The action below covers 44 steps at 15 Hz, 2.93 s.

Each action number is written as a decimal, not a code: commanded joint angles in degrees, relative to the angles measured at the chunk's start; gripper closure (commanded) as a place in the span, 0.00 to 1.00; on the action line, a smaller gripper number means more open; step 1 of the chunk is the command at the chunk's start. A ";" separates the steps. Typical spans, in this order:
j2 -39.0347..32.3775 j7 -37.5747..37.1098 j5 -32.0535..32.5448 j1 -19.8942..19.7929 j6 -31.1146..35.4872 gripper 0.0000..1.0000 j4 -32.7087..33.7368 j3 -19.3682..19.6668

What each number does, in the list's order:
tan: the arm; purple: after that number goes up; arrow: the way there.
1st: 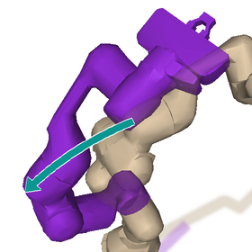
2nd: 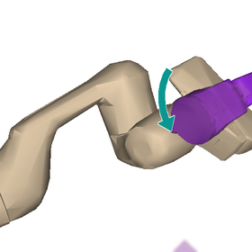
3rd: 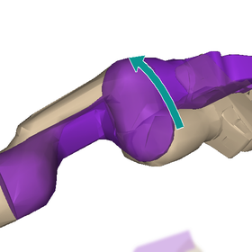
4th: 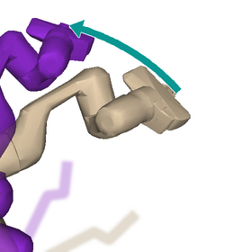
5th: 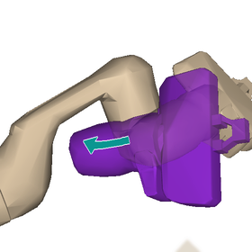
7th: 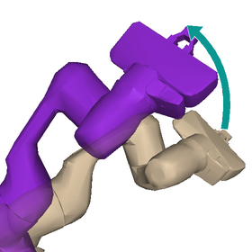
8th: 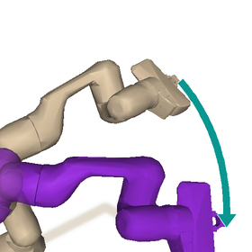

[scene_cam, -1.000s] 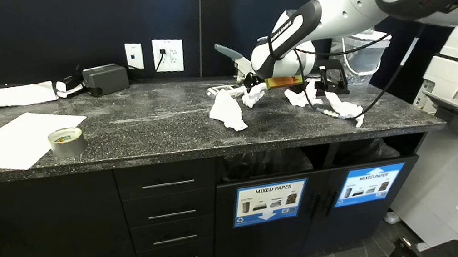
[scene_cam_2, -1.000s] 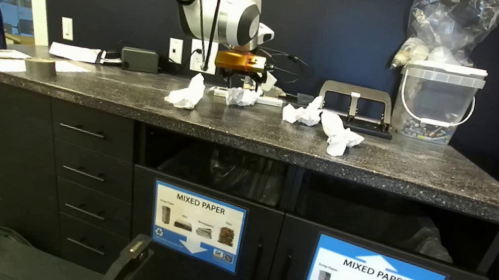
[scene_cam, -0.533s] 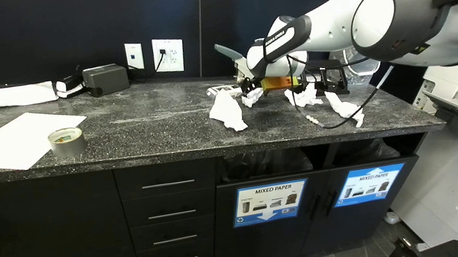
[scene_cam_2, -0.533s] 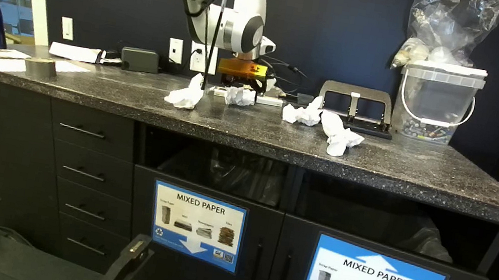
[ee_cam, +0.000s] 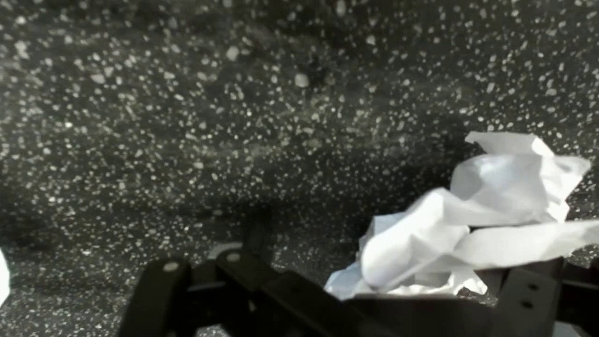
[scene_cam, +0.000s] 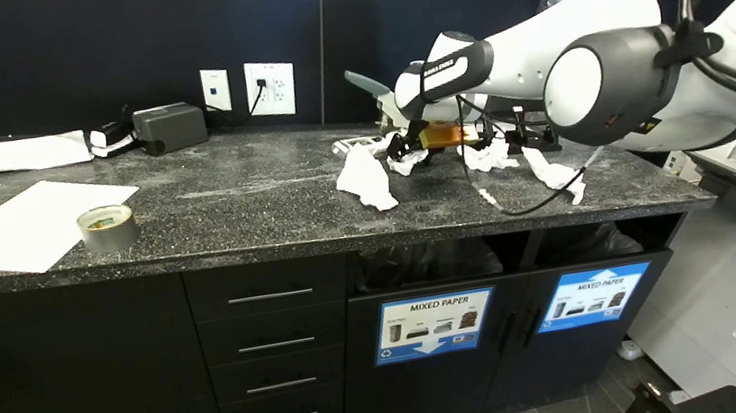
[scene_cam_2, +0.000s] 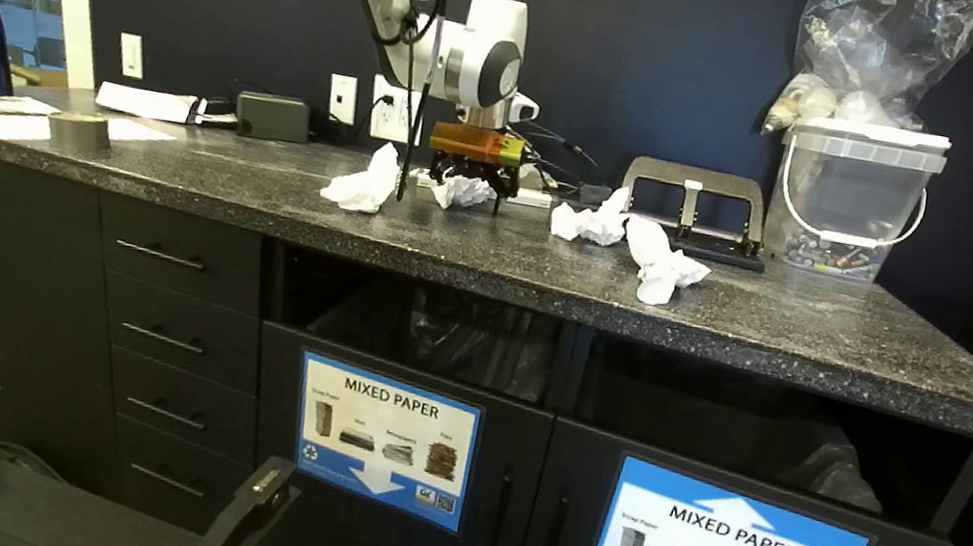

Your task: Put the papers in the bin to the left

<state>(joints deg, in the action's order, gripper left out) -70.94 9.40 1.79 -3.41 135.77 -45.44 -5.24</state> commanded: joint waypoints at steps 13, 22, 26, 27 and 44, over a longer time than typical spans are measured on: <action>-4.71 2.66 1.33 0.91 -10.42 0.97 11.12 1.96; 0.90 -0.01 4.98 0.32 -17.07 0.94 4.62 6.18; 6.17 2.00 3.29 -0.86 -17.35 0.94 -3.69 4.77; 7.76 2.49 2.94 -1.11 -17.01 0.94 -6.32 4.29; 32.07 9.59 -1.83 -5.40 -6.84 0.94 -49.56 1.96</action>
<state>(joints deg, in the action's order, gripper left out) -45.36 16.77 0.35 -8.34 123.07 -83.86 -3.25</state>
